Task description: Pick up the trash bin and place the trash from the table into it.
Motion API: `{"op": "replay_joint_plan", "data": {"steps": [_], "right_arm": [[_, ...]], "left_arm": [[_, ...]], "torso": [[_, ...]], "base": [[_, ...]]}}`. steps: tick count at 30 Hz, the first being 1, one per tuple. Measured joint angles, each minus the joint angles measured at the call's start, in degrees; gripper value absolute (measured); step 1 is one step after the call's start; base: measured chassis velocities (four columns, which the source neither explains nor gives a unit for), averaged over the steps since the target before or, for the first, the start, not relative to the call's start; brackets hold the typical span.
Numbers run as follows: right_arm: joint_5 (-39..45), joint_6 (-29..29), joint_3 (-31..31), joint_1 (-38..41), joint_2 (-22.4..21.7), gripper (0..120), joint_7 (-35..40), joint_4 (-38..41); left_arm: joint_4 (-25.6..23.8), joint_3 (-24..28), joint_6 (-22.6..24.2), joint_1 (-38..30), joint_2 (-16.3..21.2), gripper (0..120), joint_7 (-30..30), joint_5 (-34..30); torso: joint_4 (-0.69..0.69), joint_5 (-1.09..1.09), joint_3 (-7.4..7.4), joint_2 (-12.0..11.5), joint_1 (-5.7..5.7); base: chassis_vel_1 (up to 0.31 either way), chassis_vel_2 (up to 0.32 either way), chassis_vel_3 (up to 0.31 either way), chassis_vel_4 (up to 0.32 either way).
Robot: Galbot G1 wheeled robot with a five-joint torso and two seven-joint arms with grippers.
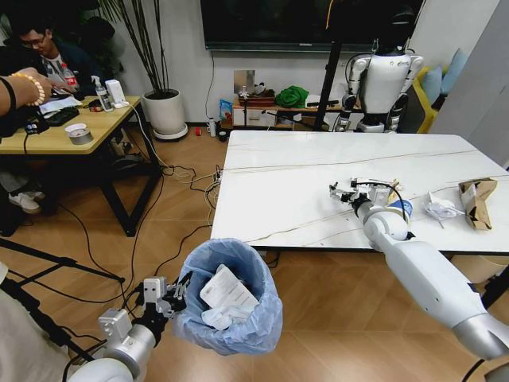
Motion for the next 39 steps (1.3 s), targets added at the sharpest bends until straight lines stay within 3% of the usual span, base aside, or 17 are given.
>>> {"op": "replay_joint_plan", "data": {"steps": [39], "right_arm": [[-6.94, 0.74, -2.90, 8.20, 7.85, 99, -3.77, -14.53]], "left_arm": [[0.82, 0.48, 0.00, -0.97, 0.02, 0, -0.03, -0.31]], "torso": [[0.00, 0.01, 0.00, 0.00, 0.00]], "base": [[0.000, 0.000, 0.000, 0.000]]}}
